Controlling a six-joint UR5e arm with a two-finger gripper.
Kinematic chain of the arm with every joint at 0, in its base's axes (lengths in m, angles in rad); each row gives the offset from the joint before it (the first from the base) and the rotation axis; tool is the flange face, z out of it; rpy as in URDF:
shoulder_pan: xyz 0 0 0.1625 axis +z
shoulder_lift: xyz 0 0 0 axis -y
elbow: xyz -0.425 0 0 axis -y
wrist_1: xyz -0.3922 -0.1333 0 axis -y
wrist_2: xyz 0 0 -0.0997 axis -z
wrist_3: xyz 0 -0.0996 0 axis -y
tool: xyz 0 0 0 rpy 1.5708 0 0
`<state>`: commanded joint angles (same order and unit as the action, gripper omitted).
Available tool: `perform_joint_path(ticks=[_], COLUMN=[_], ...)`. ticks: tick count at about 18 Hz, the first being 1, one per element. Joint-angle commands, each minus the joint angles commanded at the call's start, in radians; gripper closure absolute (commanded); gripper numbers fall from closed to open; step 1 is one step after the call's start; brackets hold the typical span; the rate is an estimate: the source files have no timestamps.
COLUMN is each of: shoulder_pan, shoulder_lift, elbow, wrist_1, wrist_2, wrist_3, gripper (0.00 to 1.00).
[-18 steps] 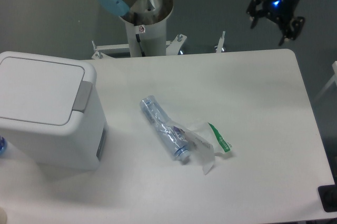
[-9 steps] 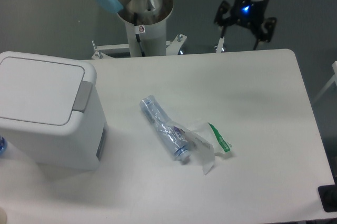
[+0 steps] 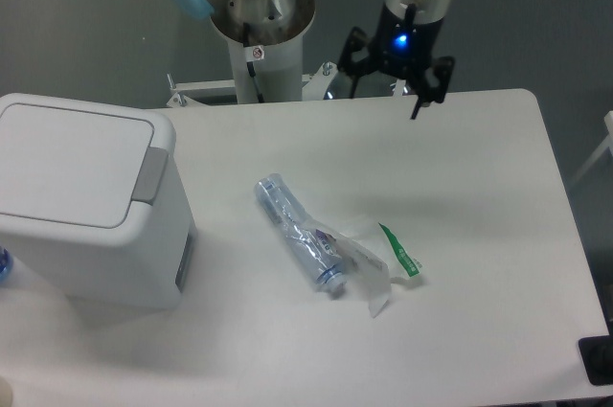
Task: Open the trash can
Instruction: 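Move the open gripper across the table toward the white trash can, then lower the gripper beside the trash can lid edge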
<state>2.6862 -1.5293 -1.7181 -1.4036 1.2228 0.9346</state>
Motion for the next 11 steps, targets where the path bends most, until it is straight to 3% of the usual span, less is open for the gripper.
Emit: perform_joint_path(ticks=[5, 11], shoulder_pan=[-0.087, -0.147], shoulder_lift=[-0.023, -0.118], elbow=[0.015, 0.181], wrist_1=[0.002, 0.005], wrist_2=[-0.078, -0.178], wrist_3=[-0.071, -0.250], gripper=[0.00, 0.00])
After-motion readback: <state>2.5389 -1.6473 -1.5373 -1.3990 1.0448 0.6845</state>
